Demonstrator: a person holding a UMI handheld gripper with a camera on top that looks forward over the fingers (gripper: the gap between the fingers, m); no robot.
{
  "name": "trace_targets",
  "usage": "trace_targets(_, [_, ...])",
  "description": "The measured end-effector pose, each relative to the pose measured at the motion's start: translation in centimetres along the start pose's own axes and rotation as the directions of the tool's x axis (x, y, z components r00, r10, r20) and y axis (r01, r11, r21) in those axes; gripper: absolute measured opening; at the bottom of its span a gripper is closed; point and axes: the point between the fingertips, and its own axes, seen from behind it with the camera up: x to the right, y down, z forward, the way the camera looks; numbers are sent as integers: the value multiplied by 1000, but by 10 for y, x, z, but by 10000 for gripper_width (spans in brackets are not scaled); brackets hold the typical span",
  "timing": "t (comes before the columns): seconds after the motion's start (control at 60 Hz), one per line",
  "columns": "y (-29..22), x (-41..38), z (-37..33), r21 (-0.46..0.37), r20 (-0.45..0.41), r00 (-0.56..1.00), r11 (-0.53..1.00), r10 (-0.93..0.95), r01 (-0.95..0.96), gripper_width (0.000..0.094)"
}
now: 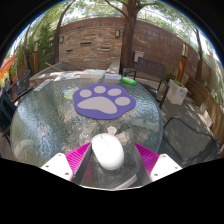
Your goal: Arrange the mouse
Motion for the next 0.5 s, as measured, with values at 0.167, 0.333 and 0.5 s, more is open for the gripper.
trace_targets(0.167, [-7,-10,24,-14,26,999,999,45,-45,567])
trace_targets(0.333, [-6,-8,24,-34,2,998,997,67,-67,425])
trace_targets(0.5, [-12,-2,8,-57,-81,993,995,83,-88,357])
